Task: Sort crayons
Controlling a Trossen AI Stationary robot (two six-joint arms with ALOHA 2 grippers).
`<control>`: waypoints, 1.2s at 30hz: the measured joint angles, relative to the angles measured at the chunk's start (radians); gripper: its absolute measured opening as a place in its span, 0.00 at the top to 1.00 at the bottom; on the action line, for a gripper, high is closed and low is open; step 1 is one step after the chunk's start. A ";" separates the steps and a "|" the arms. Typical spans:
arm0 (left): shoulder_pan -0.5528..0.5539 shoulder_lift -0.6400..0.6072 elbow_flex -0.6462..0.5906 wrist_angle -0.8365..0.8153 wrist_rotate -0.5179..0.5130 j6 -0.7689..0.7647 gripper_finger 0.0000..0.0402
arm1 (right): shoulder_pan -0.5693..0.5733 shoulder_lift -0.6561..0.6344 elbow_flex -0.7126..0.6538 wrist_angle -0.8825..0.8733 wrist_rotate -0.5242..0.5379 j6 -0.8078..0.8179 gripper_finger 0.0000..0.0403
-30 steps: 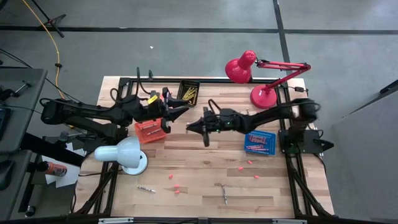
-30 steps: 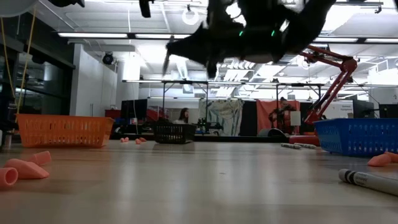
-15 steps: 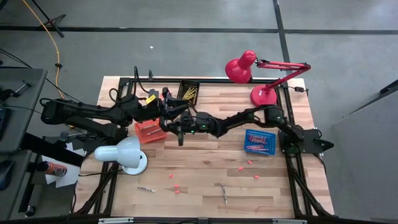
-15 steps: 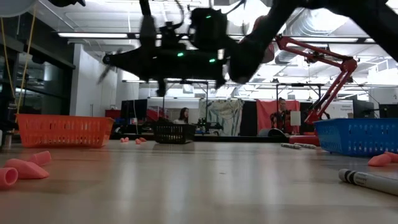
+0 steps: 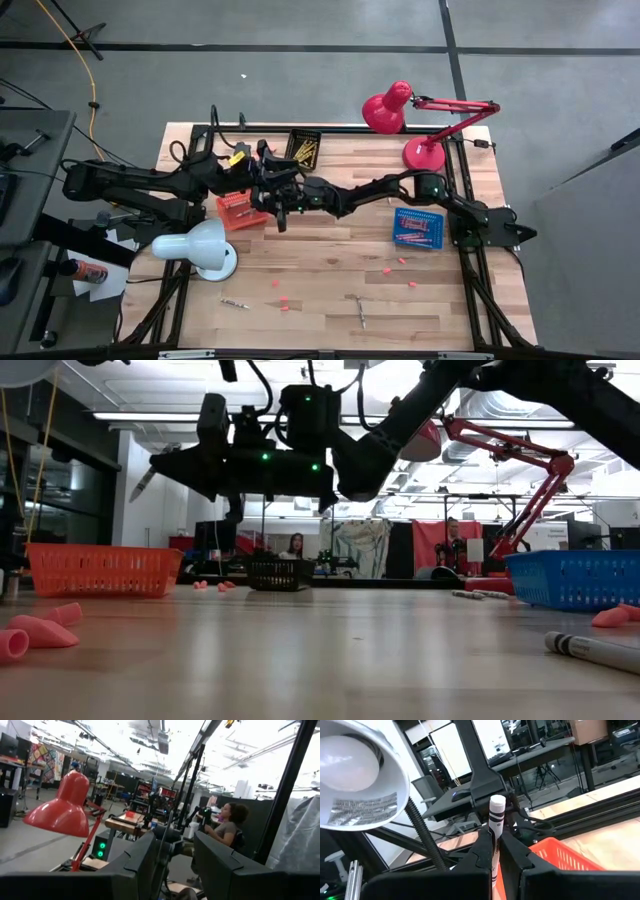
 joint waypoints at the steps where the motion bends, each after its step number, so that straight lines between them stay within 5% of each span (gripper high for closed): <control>1: 0.000 0.000 0.000 -0.001 0.000 0.006 0.69 | -0.001 0.000 0.000 0.000 0.002 0.001 1.00; 22: 0.000 0.001 0.000 -0.013 -0.004 0.015 0.69 | -0.021 0.000 0.000 -0.018 -0.030 0.038 0.55; 29: 0.000 0.001 0.000 -0.002 -0.008 0.015 0.69 | -0.103 -0.038 -0.001 -0.099 -0.382 0.156 0.55; 36: 0.000 0.002 0.000 -0.001 -0.008 0.015 0.69 | -0.184 -0.138 -0.002 -0.511 -0.719 0.077 0.55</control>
